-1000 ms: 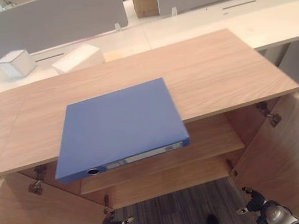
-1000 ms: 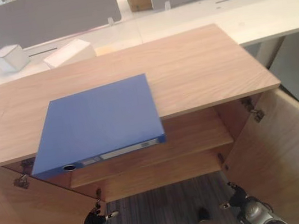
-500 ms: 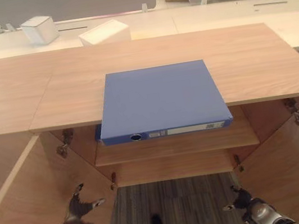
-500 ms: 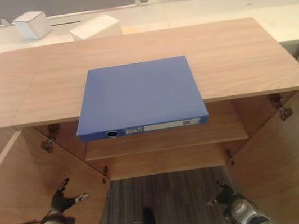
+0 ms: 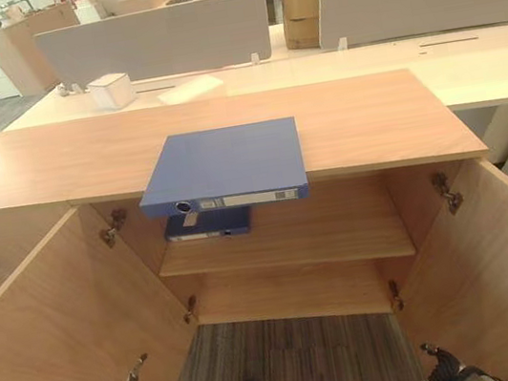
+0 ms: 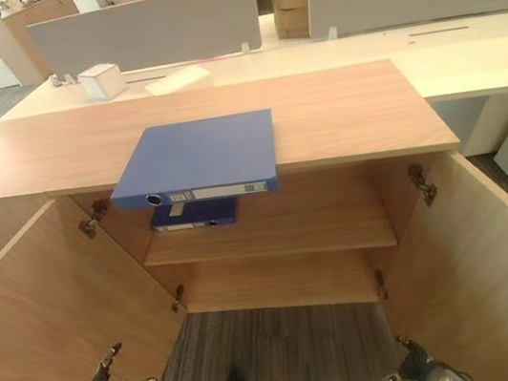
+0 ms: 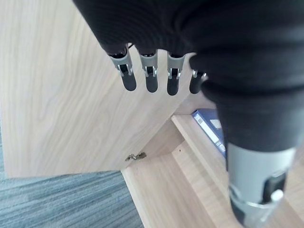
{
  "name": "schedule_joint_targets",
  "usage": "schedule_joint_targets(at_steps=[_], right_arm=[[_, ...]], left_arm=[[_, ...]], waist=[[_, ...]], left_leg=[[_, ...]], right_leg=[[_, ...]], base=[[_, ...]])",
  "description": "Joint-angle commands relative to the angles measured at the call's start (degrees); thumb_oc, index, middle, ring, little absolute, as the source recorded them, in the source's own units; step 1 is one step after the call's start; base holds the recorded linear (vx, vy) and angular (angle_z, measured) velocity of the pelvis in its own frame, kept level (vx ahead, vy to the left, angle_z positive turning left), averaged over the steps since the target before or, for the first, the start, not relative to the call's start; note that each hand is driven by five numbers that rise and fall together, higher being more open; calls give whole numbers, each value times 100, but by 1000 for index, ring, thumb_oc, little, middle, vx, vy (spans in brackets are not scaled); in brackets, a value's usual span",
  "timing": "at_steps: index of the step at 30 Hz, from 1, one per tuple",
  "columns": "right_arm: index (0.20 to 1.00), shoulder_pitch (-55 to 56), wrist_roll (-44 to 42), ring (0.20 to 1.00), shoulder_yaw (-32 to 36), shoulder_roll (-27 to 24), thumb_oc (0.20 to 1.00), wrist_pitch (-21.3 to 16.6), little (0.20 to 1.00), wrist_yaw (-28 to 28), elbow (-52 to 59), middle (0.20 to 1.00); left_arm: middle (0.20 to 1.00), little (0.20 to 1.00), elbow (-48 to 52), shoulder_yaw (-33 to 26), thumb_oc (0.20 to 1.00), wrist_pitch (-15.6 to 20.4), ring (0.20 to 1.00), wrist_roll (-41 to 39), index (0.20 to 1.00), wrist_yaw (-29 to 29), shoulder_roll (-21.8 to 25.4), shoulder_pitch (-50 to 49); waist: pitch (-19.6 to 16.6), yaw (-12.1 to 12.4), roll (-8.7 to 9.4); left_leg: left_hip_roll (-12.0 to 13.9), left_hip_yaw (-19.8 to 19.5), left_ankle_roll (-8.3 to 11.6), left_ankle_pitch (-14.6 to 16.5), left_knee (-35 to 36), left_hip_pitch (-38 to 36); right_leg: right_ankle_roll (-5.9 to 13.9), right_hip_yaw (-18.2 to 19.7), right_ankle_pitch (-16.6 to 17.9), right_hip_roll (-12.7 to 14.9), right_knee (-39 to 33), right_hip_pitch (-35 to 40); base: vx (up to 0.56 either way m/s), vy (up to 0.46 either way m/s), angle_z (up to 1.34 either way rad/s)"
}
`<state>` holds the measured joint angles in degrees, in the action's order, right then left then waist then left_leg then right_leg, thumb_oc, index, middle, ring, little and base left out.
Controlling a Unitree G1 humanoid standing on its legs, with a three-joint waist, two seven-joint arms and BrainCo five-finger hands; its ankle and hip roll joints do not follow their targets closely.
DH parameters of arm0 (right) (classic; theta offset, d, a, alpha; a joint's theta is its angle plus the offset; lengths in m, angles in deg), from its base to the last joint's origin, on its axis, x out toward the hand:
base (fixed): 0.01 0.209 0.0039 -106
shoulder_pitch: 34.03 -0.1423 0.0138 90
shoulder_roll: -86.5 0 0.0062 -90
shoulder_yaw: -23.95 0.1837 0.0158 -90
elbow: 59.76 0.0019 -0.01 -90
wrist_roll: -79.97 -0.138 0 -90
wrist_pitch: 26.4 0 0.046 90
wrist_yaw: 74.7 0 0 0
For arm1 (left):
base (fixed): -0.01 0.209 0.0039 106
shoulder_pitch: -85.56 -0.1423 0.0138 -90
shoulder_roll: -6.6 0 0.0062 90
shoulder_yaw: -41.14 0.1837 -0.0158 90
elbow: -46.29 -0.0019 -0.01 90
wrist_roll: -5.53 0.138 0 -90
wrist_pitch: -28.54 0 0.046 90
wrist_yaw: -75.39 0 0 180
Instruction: Put the empty folder in the office cabinet
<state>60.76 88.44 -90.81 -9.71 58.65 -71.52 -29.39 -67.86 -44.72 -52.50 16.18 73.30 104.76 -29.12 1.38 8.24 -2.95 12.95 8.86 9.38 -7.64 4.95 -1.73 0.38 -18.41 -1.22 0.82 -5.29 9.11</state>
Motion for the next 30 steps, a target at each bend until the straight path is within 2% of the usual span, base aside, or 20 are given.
schedule_joint_targets(at_steps=[1,8,9,14,16,20,30], right_arm=[[1000,-639,79,1000,5,46,1000,-182,1000,-36,-31,1000],[1000,-533,-20,1000,183,110,1000,-199,1000,-28,-136,1000],[1000,-492,-48,1000,252,126,1000,-193,1000,-32,-185,1000],[1000,-444,-92,1000,320,140,1000,-179,1000,-35,-218,1000],[1000,-417,-99,1000,309,198,1000,-188,1000,-54,-230,1000],[1000,-419,-106,1000,264,284,1000,-214,1000,-74,-335,1000],[1000,-445,-104,1000,157,344,1000,-285,1000,-180,-344,1000]], left_arm=[[1000,1000,128,-401,1000,250,1000,497,1000,-368,545,594],[1000,1000,570,-945,1000,306,1000,1160,1000,-860,1007,578],[1000,1000,758,-1132,1000,280,1000,1387,1000,-1003,1167,558],[1000,1000,883,-1336,1000,217,1000,1747,1000,-1237,1435,643],[1000,1000,1177,-1518,1000,175,1000,2211,1000,-1529,1726,750],[1000,1000,1361,-1556,1000,151,1000,2555,1000,-1725,1903,806],[1000,1000,1477,-1010,1000,157,1000,2964,1000,-1888,2065,1248]], waist=[[244,-154,0],[185,-308,-51],[176,-343,-43],[142,-388,-21],[114,-425,27],[80,-466,68],[41,-599,96]], left_leg=[[229,-55,23,-108,-59,176],[135,44,6,31,-3,55],[98,61,-4,85,5,29],[55,83,-8,149,5,5],[20,107,-20,221,5,-27],[12,164,-20,278,5,-89],[36,284,-21,346,5,-213]], right_leg=[[635,137,-42,659,30,68],[712,215,76,799,32,20],[736,241,112,848,33,8],[760,285,144,891,35,-8],[781,363,175,926,32,-46],[792,447,188,945,30,-51],[795,607,185,926,29,-65]], base=[[35,19,6],[43,43,-4],[61,74,-10],[41,37,-12],[55,31,-2],[43,13,-11],[21,-1,-5]])
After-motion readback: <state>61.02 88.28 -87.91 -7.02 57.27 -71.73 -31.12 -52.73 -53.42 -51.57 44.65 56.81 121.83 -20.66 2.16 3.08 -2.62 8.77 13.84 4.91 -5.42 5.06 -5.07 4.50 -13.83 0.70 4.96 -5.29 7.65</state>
